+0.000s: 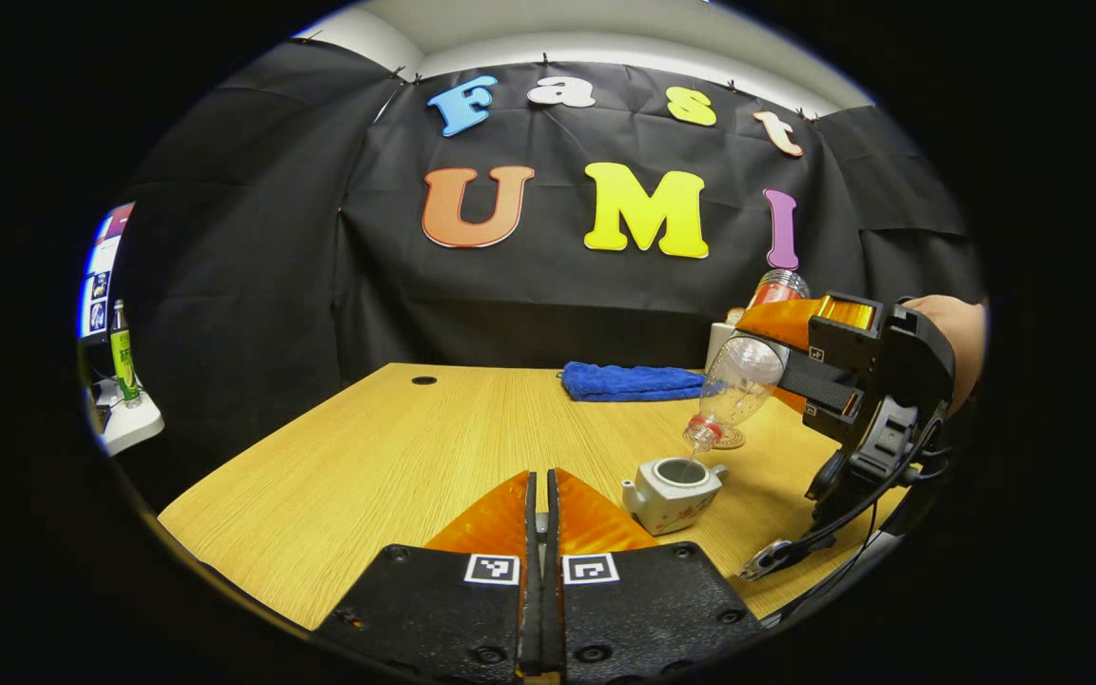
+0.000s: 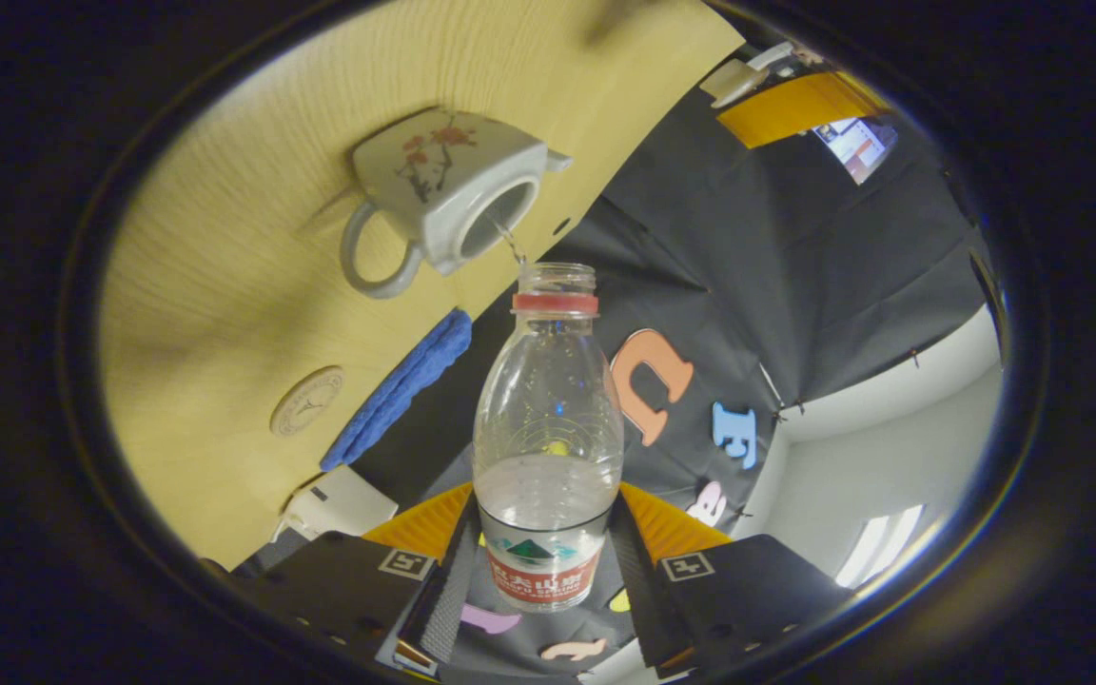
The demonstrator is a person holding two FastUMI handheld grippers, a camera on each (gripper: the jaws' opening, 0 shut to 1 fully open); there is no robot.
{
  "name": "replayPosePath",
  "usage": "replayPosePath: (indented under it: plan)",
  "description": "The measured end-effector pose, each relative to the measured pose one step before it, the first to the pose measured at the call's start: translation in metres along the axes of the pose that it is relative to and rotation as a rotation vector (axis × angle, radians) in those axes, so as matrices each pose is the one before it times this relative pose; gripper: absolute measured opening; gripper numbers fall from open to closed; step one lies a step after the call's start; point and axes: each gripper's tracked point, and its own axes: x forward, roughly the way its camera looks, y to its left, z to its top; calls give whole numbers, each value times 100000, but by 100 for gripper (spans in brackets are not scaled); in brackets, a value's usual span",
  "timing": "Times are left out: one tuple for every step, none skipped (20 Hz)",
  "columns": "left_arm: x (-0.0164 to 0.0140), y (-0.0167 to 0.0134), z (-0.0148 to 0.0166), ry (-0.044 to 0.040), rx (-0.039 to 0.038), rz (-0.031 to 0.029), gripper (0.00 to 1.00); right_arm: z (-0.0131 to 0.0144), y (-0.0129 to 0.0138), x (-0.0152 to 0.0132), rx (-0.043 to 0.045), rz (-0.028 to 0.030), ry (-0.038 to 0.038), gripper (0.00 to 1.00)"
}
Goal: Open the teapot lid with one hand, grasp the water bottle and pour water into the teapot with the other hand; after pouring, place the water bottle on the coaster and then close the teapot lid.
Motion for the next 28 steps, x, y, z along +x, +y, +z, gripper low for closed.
replayPosePath:
  plan:
    - [-43,19,-3,203,-144,99,2,-8,-339,197,-506,-977,-639,71]
    - [29,83,-125,190,-208,113,2,61,-425,-70,-918,-808,-567,72]
    - [-20,14,-74,149,-225,16,2,42,-159,134,-1243,-723,-170,72]
    - [-105,-52,-2,52,-202,-90,2,8,-72,-3,-798,-1052,69,72]
    - [-54,27,-58,228,176,149,2,-108,-160,78,-642,-669,-63,72]
    - [-72,-8,-66,96,359,-141,2,-29,-10,0,-428,150,16,71]
    - [-30,-78,-52,78,349,-285,2,162,-80,-205,-160,-4,475,71]
    - [39,-124,-14,81,263,-262,2,52,-113,-251,-11,-215,115,71]
    - [5,-89,-51,23,247,-175,2,43,-106,-123,127,-309,-205,71]
    - [-81,-25,111,-148,183,-163,2,94,-103,-60,27,-368,60,71]
    - [2,-71,7,-144,116,-116,2,-30,-5,-9,-34,-126,-77,71]
    - [-46,72,63,-138,46,-14,2,-37,22,5,-228,-9,181,71]
    - [36,-4,-21,-93,-76,170,2,-205,103,149,213,140,181,71]
    - [-37,13,-13,43,-204,143,2,-162,160,212,775,134,211,72]
    - [-20,21,-120,227,-146,190,2,-68,140,63,1241,255,494,72]
    - [67,102,-11,302,6,182,2,-172,125,76,2086,113,539,72]
    - [-21,63,14,376,165,266,2,-122,93,-208,2412,57,589,72]
    - [38,22,-30,316,-12,78,2,-131,152,-93,3173,855,55,71]
    - [66,-7,12,323,-131,101,2,-322,307,109,4433,2352,311,71]
    - [59,-6,4,296,-282,-24,2,-658,731,103,5709,3572,529,72]
    - [46,4,103,285,-314,63,2,-371,528,171,6456,3379,634,73]
    - [84,-48,10,151,-65,279,2,-333,407,-153,6625,1987,739,73]
    - [123,-29,-21,130,-4,231,2,-143,-89,-39,6169,893,205,71]
    - [25,-104,100,259,0,6,2,188,-88,-20,5898,323,-2,71]
    - [91,-59,34,237,-13,-14,2,-162,-201,119,6454,567,87,71]
    - [124,-113,88,232,-84,39,2,-205,-337,157,7098,755,177,71]
    - [76,-127,120,120,16,64,2,-185,-174,222,8032,1057,77,71]
    - [31,-165,286,-122,311,131,2,-247,-171,266,8938,989,131,71]
